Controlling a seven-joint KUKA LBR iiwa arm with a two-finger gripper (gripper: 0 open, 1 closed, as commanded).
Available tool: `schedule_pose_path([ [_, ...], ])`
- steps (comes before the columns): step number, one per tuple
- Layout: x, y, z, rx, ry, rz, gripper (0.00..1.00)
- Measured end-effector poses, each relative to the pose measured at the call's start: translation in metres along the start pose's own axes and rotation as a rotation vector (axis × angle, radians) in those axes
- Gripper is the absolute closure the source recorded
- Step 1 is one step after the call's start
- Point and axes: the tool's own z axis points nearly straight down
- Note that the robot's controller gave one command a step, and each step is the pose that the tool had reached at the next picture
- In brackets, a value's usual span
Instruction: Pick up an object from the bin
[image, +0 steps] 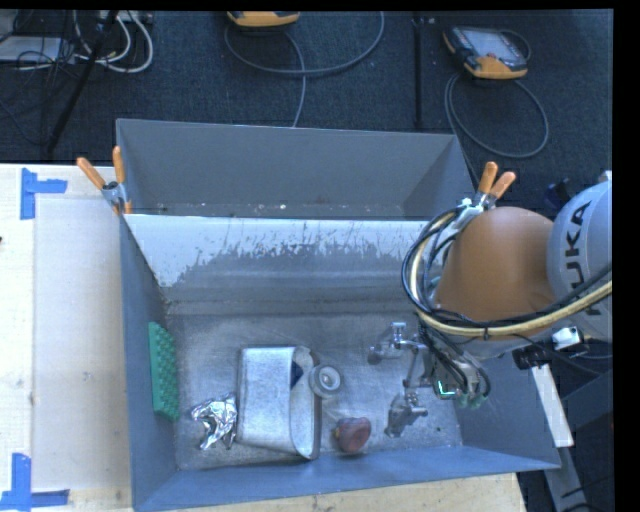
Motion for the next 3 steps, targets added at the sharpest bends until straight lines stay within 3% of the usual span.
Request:
schedule_pose_path([
  [1,0.005,0.018,0.092,0.001,-0.018,-0.072,0.00],
  [2,0.007,0.019,0.097,0.001,-0.009,-0.072,1.00],
  [3,-0.011,0.007,-0.036,0.003,-0.015,-0.352,1.00],
])
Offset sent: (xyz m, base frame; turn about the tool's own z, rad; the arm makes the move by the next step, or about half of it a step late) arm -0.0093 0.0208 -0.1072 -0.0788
